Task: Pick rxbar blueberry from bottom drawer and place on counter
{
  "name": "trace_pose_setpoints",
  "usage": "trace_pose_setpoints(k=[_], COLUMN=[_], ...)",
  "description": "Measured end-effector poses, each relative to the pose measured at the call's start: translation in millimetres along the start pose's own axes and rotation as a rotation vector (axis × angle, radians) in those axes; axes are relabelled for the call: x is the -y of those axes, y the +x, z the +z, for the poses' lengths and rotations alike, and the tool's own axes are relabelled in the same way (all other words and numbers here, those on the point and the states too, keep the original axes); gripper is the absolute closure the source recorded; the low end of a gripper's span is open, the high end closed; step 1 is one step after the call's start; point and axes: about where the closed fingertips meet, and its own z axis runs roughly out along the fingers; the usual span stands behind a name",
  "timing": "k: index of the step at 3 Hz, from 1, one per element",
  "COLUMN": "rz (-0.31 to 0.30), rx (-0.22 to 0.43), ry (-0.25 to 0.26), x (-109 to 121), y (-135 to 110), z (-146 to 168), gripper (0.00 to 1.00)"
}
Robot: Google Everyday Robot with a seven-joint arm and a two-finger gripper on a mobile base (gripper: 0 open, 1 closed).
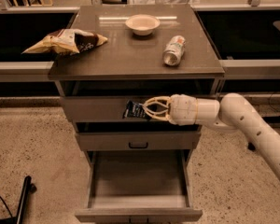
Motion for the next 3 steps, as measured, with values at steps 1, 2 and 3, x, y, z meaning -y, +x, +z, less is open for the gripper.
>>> trace_pose_setpoints(k=[1,2,3], rz=[-0.023,-0.036,0.018], rx=[-0.036,-0.081,-0.165], ry=[-0.002,-0.007,0.024], x=[29.8,56.0,83.2], y=[-24.0,-46.2,-55.2], z=[-4.2,-4.9,10.2], gripper=[1.00,1.00,1.00])
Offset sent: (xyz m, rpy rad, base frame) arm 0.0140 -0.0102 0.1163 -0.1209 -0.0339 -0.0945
